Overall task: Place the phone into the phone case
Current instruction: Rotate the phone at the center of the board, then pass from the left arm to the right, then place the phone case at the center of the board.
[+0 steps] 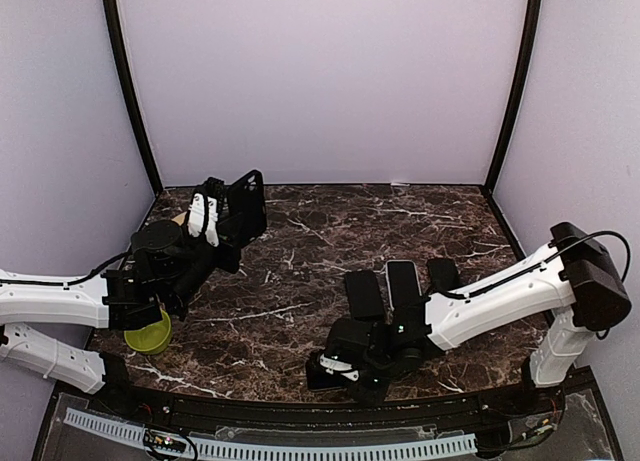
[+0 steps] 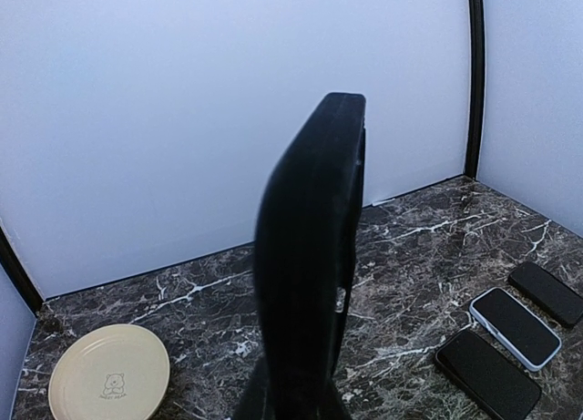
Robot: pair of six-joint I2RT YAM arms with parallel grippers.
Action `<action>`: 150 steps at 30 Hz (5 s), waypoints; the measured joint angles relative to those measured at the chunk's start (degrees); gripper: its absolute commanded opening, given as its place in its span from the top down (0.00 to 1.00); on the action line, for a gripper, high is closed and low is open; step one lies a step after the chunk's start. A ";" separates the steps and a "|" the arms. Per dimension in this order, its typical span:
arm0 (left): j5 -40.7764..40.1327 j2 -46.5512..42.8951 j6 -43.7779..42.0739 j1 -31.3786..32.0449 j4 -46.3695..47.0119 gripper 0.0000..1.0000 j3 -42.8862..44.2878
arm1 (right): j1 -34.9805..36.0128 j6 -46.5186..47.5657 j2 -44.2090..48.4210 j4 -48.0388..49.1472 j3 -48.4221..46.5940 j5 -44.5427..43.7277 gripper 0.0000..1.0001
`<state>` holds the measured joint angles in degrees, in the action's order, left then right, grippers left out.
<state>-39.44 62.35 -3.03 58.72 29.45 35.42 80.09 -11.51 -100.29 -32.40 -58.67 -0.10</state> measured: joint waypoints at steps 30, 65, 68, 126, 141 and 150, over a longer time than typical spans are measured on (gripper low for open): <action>0.26 -0.02 0.00 0.00 0.00 1.00 0.00 | -12.74 3.98 -7.23 3.48 -10.58 -18.91 0.99; 0.87 0.00 0.02 0.00 0.00 1.00 0.00 | -5.18 10.10 -12.39 3.89 -15.23 -5.77 1.00; 1.03 0.11 0.04 0.00 0.00 1.00 0.00 | -5.07 10.05 -10.32 1.81 -12.85 -5.95 1.00; 35.32 0.02 7.87 -0.26 4.50 0.26 -2.56 | -22.88 -5.49 19.34 30.56 -2.32 22.40 1.00; 3.98 -1.11 1.95 -0.31 1.64 0.03 -2.10 | -21.92 -16.61 3.08 25.77 -3.67 30.05 1.00; 2.75 -0.55 1.92 -0.31 0.28 0.03 -1.60 | -20.46 -20.37 -4.76 24.37 -3.67 33.83 1.00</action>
<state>-36.69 61.80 -1.10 58.41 29.74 33.82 59.64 -31.88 -105.06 -8.03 -62.35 33.74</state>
